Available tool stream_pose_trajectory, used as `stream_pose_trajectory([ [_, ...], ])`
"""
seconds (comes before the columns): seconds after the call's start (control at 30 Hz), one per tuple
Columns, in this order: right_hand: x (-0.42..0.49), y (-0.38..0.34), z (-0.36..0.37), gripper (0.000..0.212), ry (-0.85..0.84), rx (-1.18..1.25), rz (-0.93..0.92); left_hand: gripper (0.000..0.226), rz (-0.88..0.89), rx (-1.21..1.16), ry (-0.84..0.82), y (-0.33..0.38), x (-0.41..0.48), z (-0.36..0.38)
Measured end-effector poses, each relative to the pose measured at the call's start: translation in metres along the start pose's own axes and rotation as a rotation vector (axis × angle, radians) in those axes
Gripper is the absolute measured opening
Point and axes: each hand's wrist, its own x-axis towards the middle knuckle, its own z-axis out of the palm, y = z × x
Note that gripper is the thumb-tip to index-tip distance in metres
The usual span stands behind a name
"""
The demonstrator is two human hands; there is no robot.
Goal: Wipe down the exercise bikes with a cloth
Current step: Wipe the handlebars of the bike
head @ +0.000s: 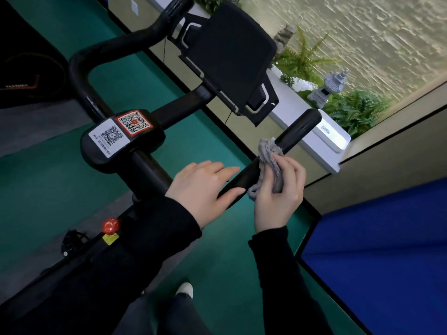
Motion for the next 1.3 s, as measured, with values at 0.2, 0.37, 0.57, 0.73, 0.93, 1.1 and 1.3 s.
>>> stream_pose_trajectory([
  [0.2, -0.031, -0.007, 0.004, 0.017, 0.173, 0.061, 0.253, 0.037, 0.018, -0.003, 0.035, 0.003, 0.001, 0.002],
  [0.37, -0.015, 0.0, 0.006, 0.021, 0.222, 0.137, 0.436, 0.035, 0.026, -0.001, 0.042, 0.005, 0.004, 0.001],
  [0.57, -0.036, -0.004, 0.011, 0.018, 0.217, 0.117, 0.399, 0.041, -0.004, -0.015, 0.027, 0.007, 0.004, 0.001],
  [0.73, -0.055, -0.005, 0.01, 0.022, 0.187, 0.232, 0.511, 0.038, -0.027, -0.024, 0.022, 0.008, 0.003, 0.002],
  [0.93, -0.054, -0.001, 0.014, 0.017, 0.171, 0.399, 0.648, 0.042, -0.047, -0.025, 0.026, 0.009, 0.001, 0.001],
  [1.1, -0.048, 0.006, 0.016, 0.025, 0.106, 0.575, 0.776, 0.043, -0.05, -0.008, 0.016, 0.008, 0.001, 0.001],
  [1.3, -0.023, 0.019, 0.02, 0.022, 0.064, 0.696, 0.852, 0.053, -0.038, -0.01, 0.022, 0.007, 0.001, 0.002],
])
